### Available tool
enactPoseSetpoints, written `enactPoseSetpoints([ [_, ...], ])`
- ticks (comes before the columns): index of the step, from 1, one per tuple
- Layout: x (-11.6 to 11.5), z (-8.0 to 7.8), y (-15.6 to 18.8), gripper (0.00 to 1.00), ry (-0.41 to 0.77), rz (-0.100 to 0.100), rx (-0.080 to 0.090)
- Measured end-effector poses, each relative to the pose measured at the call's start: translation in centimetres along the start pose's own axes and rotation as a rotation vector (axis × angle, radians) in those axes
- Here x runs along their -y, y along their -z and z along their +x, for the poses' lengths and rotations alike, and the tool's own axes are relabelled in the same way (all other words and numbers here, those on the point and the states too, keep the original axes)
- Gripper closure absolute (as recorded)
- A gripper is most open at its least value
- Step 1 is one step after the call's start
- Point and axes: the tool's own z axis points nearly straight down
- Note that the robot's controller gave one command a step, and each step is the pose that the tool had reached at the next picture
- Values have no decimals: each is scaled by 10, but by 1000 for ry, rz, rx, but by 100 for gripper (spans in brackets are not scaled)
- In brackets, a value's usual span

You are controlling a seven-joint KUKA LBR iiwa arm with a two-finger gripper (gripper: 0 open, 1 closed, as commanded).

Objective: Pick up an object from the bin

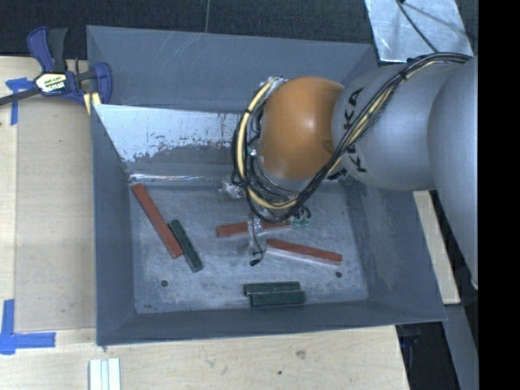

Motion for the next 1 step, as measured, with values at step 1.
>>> enactPoseSetpoints([
  [1,34,-23,-34,0,4,1,7],
])
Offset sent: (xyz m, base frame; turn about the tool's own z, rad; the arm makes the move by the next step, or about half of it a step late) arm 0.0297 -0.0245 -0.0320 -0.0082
